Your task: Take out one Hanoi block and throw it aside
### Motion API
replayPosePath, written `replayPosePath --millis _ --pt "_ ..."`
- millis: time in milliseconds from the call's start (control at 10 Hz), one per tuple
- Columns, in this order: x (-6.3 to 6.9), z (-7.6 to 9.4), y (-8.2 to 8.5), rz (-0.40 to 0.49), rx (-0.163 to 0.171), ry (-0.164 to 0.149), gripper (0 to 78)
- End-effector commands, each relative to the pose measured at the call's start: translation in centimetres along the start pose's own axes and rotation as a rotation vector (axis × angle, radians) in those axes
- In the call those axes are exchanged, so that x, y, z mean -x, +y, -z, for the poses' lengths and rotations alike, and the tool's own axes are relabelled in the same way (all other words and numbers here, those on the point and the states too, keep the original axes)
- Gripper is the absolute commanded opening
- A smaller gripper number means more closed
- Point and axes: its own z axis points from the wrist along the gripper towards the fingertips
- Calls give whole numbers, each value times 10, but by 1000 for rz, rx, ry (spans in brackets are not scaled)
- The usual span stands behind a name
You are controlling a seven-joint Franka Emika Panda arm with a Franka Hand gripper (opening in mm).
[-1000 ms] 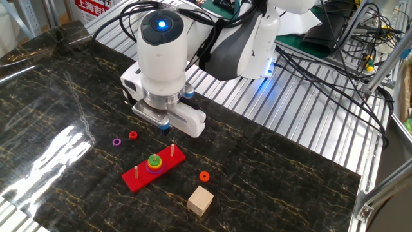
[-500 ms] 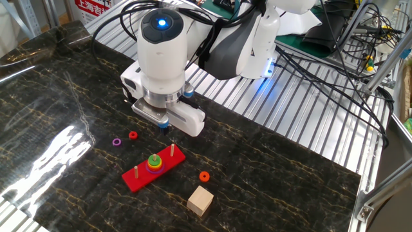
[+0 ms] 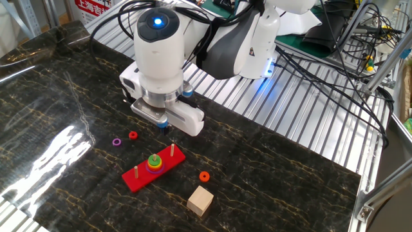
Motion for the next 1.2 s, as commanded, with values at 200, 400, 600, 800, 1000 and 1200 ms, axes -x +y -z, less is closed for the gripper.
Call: replayPosePath --millis 200,400,600,800,1000,1200 --pt "1 1 0 -23 -1 -8 0" --pt "12 2 1 -24 0 -12 0" --pt "31 3 6 -28 -12 -19 0" --pt "38 -14 5 -23 -19 -38 0" --pt "45 -31 1 -26 -17 -43 0" --pt "50 -43 -2 -34 -6 -41 0"
